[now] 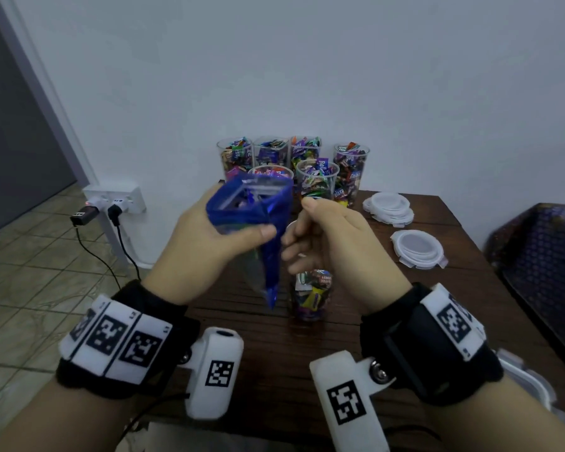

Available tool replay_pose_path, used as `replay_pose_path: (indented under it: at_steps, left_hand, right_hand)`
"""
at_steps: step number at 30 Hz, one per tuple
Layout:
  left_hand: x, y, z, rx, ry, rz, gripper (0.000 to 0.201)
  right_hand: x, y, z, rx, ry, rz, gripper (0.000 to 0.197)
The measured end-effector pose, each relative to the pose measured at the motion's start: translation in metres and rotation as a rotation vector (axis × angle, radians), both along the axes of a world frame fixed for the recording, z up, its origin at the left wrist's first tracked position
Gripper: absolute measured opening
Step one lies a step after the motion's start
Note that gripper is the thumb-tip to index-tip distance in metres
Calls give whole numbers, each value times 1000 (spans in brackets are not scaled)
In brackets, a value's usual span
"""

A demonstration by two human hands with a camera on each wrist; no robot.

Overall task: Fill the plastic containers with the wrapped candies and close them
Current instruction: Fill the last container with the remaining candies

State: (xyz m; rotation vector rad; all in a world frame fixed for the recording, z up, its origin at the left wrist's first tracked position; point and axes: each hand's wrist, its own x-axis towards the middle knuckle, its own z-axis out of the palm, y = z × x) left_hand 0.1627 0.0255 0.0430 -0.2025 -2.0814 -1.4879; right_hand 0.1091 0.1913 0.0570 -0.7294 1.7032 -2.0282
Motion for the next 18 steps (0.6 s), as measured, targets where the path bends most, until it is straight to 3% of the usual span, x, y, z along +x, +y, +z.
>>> replay_pose_path:
  at_steps: [4, 8, 12, 18]
  left_hand:
    - [-11, 4, 22, 41, 96, 70, 47]
    - [-25, 22, 37, 76, 190, 40, 47]
    - [-40, 41, 39, 20, 249, -24, 50]
    - [-57, 47, 23, -208, 119, -51, 62]
  right_hand:
    - [1, -5, -5, 85, -99, 39, 43]
    - [-4, -12, -3, 123, -186, 63, 55]
    - [-15, -6, 0, -87, -297, 67, 70]
    - [-41, 12, 6, -364, -346, -89, 54]
